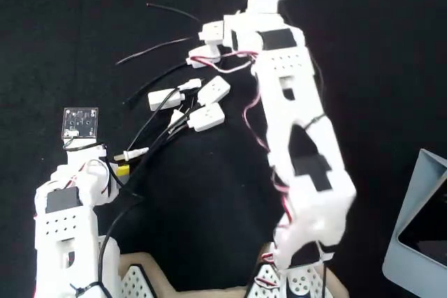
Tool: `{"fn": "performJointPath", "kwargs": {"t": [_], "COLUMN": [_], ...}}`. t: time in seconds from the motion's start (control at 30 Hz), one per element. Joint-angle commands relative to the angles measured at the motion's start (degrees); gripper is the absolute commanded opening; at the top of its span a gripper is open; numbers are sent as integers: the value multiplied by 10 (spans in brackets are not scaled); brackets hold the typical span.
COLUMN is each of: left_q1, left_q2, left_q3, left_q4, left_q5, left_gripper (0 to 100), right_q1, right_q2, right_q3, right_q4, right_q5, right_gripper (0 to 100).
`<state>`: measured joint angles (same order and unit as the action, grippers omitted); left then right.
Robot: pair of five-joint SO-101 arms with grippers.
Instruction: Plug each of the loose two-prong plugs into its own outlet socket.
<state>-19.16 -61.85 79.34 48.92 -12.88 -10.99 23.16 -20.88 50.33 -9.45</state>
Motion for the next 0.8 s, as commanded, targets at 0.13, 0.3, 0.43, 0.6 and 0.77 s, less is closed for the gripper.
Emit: {"fn": "performJointPath", "kwargs": {"t": [0.13, 0.3, 0.43, 0.6, 0.77], "left_q1": [-5, -5, -5, -5, -5], "left_q2": [-7, -7, -7, -7, -7], "left_q3": [-2, -1, -1, -1, -1], "left_q4": [-8, -8, -8, -8, -8], "left_q5": [3, 3, 3, 3, 3], "left_gripper": [295, 295, 295, 295, 295], "right_q1": [10, 18, 16, 6, -16], "right_q2": [169, 269, 313, 328, 345], "right_q3": [-209, -347, -476, -646, -752], "right_q4": [21, 91, 210, 371, 510], "right_q5": [-9, -9, -10, -9, -9], "right_gripper": [17, 113, 128, 128, 128]}}
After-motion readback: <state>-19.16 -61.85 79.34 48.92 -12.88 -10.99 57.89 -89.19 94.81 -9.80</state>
